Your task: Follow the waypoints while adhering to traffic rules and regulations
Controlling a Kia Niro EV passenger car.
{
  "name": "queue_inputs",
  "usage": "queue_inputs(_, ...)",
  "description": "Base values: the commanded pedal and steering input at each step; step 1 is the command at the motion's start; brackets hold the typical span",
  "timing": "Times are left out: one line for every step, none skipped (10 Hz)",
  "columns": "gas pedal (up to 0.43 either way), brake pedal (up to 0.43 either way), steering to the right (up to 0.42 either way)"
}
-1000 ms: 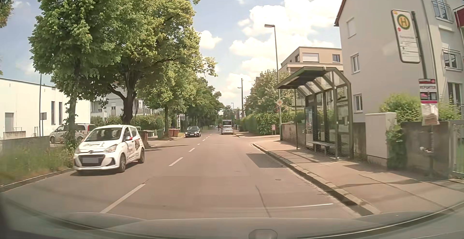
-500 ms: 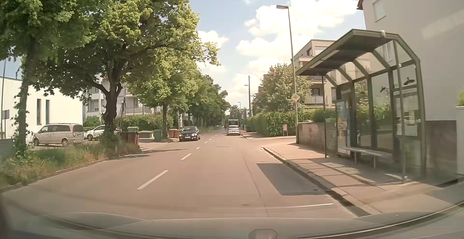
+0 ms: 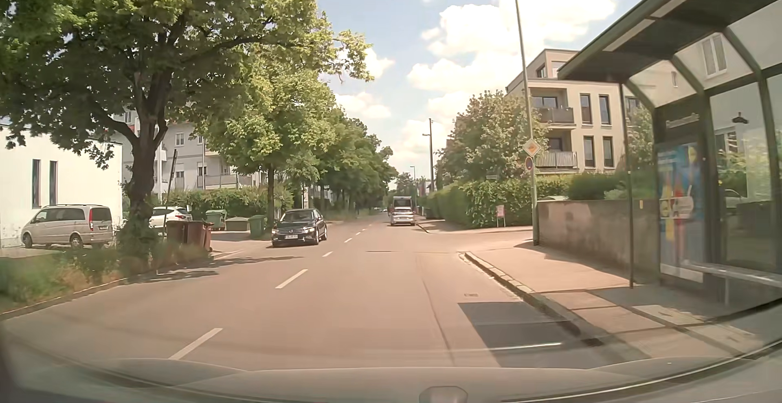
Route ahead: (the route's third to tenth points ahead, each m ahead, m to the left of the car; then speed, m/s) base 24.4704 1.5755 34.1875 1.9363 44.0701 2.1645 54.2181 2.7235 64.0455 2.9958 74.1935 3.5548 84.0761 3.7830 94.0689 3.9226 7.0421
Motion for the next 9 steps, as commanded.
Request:
queue_inputs(0.000, 0.000, -0.026)
queue_inputs(0.000, 0.000, -0.025)
queue_inputs(0.000, 0.000, -0.025)
queue_inputs(0.000, 0.000, -0.024)
queue_inputs(0.000, 0.000, -0.018)
queue_inputs(0.000, 0.000, -0.013)
queue_inputs(0.000, 0.000, -0.010)
queue_inputs(0.000, 0.000, -0.008)
queue_inputs(0.000, 0.000, -0.008)
